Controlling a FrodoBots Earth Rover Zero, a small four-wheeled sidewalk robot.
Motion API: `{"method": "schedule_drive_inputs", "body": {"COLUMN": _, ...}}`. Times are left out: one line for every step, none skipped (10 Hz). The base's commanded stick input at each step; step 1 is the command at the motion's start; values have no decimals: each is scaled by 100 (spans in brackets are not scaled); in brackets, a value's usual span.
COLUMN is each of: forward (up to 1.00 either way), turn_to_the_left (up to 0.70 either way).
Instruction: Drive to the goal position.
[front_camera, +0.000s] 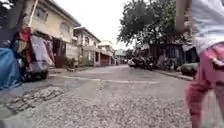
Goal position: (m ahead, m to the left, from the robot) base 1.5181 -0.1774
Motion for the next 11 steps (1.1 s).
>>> {"method": "schedule_drive_inputs", "body": {"forward": 100, "turn_to_the_left": 0}}
{"method": "schedule_drive_inputs", "body": {"forward": 100, "turn_to_the_left": 0}}
{"method": "schedule_drive_inputs", "body": {"forward": 100, "turn_to_the_left": 0}}
{"method": "schedule_drive_inputs", "body": {"forward": 100, "turn_to_the_left": 0}}
{"method": "schedule_drive_inputs", "body": {"forward": 100, "turn_to_the_left": 0}}
{"method": "schedule_drive_inputs", "body": {"forward": 100, "turn_to_the_left": 0}}
{"method": "schedule_drive_inputs", "body": {"forward": 100, "turn_to_the_left": 0}}
{"method": "schedule_drive_inputs", "body": {"forward": 100, "turn_to_the_left": 0}}
{"method": "schedule_drive_inputs", "body": {"forward": 100, "turn_to_the_left": 0}}
{"method": "schedule_drive_inputs", "body": {"forward": 100, "turn_to_the_left": 0}}
{"method": "schedule_drive_inputs", "body": {"forward": 100, "turn_to_the_left": 0}}
